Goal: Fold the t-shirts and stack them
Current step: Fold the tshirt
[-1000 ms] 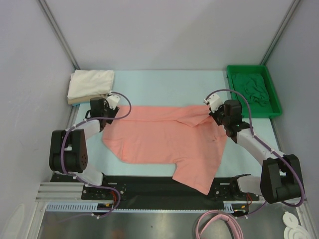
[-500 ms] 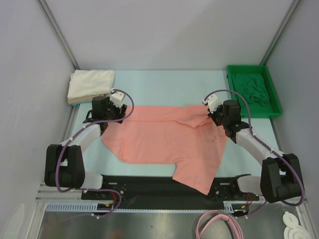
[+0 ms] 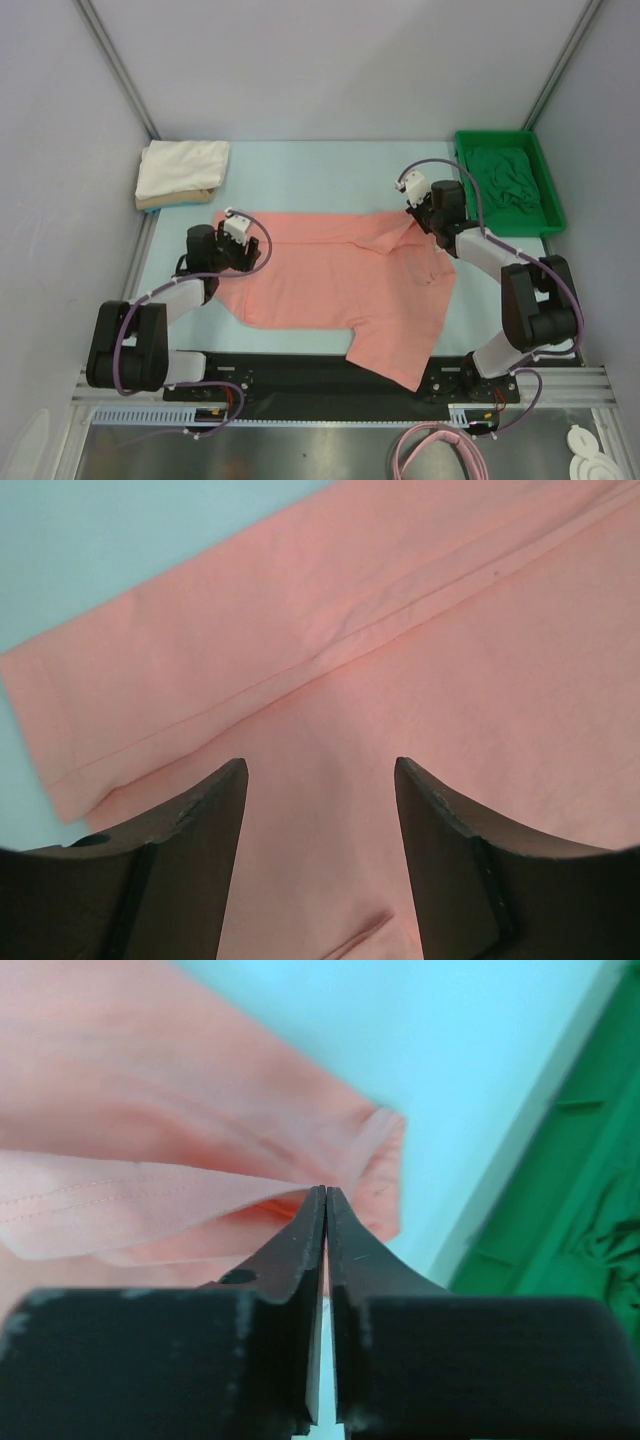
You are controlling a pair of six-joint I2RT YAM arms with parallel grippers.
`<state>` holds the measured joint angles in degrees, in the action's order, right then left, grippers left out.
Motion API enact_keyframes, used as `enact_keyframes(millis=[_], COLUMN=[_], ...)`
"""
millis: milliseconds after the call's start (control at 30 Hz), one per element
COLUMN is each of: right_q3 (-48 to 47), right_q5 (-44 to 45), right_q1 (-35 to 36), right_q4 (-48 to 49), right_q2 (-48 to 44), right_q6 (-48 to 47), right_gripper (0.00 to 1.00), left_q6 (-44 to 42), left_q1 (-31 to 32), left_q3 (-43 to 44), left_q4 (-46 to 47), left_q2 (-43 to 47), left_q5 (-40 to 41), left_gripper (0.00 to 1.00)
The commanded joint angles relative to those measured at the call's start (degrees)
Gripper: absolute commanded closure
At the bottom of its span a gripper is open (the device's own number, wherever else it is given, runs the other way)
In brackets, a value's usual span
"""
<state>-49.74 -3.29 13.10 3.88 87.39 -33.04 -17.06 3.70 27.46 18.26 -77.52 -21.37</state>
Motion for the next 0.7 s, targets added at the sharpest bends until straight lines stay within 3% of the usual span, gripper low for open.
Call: enact_keyframes(millis=[0, 33, 67, 167, 200, 300, 667], right_q3=[-6.2, -5.8, -3.3, 2.0, 2.4, 1.9, -3.9], right_q5=[8.2, 10.2, 10.3, 7.7, 2.5, -10.1, -20.4], right_q1=[1.5, 2.2, 3.5, 5.3, 5.2, 3.4, 2.3], right_q4=[4.7, 4.6, 5.4, 3.9, 2.1, -6.0, -18.8], right_q2=[3.0, 2.0, -1.5, -8.0, -11.3, -12.3, 2.4], right_q6=[1.7, 1.7, 0.9, 0.5, 1.7, 2.9, -2.6], right_gripper=[0.93, 0.83, 0.65, 0.55, 0.53, 0.55, 0.61], left_q6=[-1.3, -1.6, -1.8, -2.3, -2.4, -2.6, -3.3], left_q1=[0.0, 0.1, 0.1, 0.1, 0.1, 0.1, -0.2], left_q3=[-2.8, -3.5, -4.9, -6.8, -6.9, -6.6, -7.5], left_q4=[9.7, 10.7, 11.2, 13.2, 13.6, 13.8, 14.3], left_q2=[5.1, 6.4, 6.9, 8.4, 8.5, 8.1, 8.9], left_q5=[-3.1, -3.2, -3.9, -4.5, -4.9, -5.4, -4.4], left_gripper=[0.34, 0.33, 0.33, 0.33, 0.33, 0.33, 0.33])
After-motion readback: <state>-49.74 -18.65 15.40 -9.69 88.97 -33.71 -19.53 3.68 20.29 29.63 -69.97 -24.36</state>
